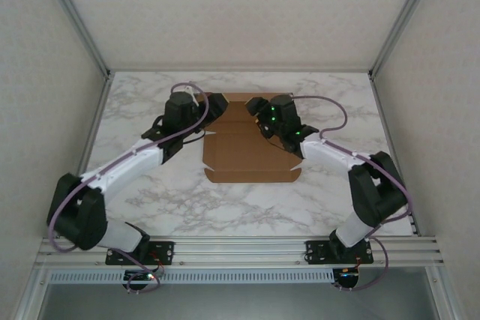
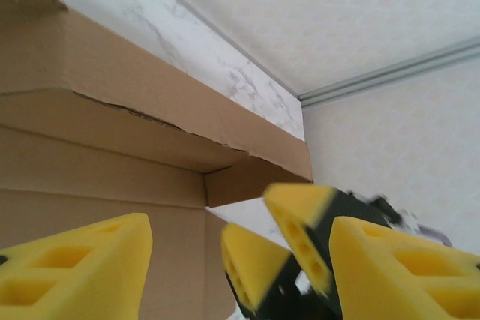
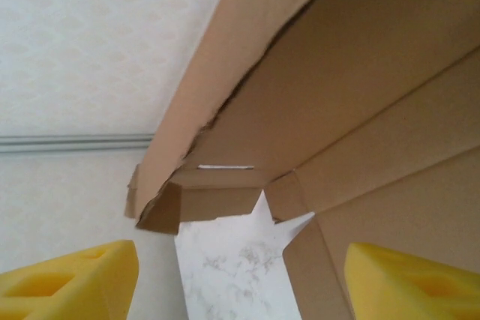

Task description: Fold the paper box

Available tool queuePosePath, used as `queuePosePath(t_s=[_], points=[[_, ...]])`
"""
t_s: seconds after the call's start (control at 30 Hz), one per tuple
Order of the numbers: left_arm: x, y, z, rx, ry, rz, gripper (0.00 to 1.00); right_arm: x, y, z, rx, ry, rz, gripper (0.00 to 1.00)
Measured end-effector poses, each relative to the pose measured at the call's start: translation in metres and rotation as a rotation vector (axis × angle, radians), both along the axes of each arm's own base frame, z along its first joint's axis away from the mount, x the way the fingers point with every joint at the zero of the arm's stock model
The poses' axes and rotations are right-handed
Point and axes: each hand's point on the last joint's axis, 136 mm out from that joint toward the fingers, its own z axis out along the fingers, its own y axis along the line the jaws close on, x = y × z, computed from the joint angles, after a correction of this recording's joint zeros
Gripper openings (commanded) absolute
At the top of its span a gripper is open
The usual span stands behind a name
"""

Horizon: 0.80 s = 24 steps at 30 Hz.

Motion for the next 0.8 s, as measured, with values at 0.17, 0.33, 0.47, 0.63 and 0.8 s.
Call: queuePosePath(t_s=[0.17,0.33,0.47,0.63,0.8], points=[[-0.020,0.033,0.034,0.087,-0.179,0.050,0.65,0.024,0.008,0.003,0.043,-0.100,-0.051,0.60],[-0.031,0.072,0.049,0.116,-0.301,0.179,0.65,0.041,0.018,0.007,0.099,-0.150,-0.072,0.50],[-0.035,0.090,0.043,0.112,-0.339,0.267,0.65,0.048,0.021,0.002,0.116,-0.153,-0.086,0.38],[-0.035,0.102,0.032,0.135,-0.360,0.327,0.67,0.053,0.021,0.001,0.133,-0.160,-0.106,0.30],[-0.034,0.105,0.038,0.169,-0.394,0.341,0.65,0.054,0.021,0.004,0.147,-0.169,-0.112,0.30]])
